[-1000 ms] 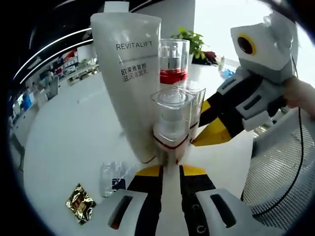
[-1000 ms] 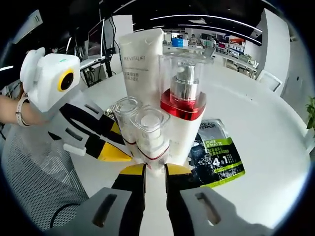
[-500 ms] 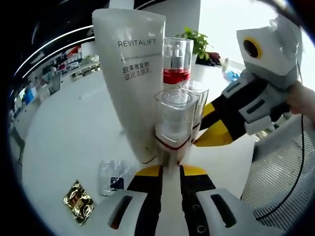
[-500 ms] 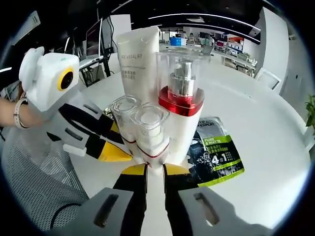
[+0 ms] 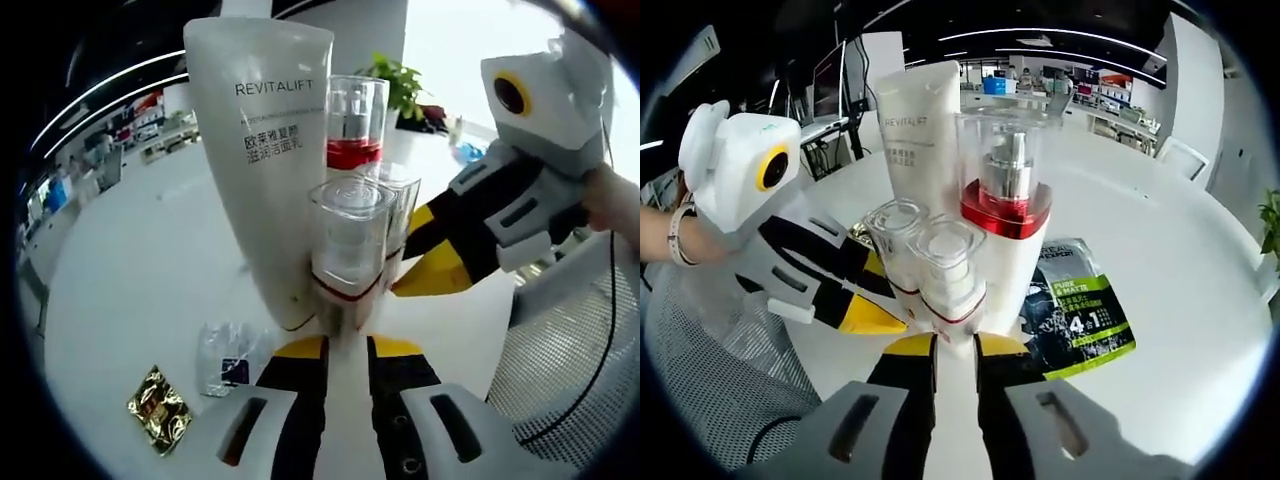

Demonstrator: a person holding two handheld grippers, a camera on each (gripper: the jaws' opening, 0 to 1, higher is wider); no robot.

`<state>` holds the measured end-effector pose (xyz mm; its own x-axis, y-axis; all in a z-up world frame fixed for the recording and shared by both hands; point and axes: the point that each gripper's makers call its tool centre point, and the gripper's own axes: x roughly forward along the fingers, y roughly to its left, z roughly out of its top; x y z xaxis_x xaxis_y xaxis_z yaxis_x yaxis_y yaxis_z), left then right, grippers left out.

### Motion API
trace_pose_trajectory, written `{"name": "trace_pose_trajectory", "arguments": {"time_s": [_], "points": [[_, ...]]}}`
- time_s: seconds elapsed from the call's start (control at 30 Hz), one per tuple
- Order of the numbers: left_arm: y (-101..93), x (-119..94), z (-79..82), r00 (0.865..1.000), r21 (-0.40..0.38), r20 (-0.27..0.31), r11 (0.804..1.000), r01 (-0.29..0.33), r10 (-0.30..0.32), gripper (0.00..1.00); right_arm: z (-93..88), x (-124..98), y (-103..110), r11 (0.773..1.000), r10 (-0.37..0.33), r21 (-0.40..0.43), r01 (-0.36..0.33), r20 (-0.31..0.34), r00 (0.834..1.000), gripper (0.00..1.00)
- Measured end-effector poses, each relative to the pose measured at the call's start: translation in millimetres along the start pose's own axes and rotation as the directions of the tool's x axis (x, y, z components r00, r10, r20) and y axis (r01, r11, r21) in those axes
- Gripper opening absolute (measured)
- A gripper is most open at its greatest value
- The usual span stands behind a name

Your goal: Arrange the skincare products in the storage area until every visible bottle or jar stands upright without overlapping.

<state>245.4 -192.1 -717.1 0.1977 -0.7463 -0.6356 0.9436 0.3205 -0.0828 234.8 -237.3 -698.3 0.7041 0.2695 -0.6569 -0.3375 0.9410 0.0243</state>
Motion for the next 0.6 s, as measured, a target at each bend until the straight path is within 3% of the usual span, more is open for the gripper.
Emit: {"name": "trace_pose_trajectory", "arguments": {"time_s": [0.23,0.6], "points": [[-1.8,-14,7.1,1.0,0.006,0.024,1.0,0.004,-0.005,0.16,1.8,-6,5,1.0,0.001,0.002,-0.001,0.009,1.0,0.18],[5.7,-44,12.0,0.997,-0.058,0.074,0.998,-0.016,0.02,0.25,11.7,-21,17,1.0,-0.002,-0.004,0.003,0.041,0.999,0.28]]}}
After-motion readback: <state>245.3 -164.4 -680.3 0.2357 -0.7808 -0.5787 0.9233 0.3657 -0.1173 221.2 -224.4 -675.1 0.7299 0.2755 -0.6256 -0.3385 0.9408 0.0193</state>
